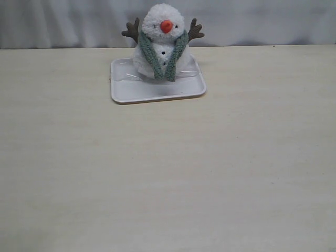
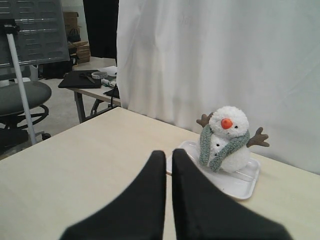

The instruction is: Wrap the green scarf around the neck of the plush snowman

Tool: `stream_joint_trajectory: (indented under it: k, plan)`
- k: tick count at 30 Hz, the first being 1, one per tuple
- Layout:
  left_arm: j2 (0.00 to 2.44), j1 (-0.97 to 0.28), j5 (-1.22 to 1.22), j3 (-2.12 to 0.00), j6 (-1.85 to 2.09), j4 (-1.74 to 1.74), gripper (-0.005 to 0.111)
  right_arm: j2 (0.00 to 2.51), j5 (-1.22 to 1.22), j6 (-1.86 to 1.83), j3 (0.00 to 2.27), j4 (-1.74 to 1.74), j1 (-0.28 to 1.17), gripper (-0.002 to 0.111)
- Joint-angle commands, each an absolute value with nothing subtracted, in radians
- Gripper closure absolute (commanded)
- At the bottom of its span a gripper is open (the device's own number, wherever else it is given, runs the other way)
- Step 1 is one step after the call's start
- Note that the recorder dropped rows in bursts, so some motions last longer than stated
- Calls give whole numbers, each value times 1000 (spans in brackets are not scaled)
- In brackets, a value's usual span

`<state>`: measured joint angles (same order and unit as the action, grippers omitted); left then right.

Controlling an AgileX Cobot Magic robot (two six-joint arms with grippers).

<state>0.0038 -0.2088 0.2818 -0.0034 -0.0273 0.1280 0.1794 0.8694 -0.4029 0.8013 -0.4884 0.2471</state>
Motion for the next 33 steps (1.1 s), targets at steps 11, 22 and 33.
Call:
stream_joint_trajectory:
  k: [11,22,33]
  plan:
    - [0,-205,313,0,51,0,107,177,865,-403,798,-489,247,104]
    - [0,-205,313,0,55,7,107,177,865,-403,798,-489,247,104]
    - [0,-205,313,0,55,7,107,177,863,-409,795,-486,251,104]
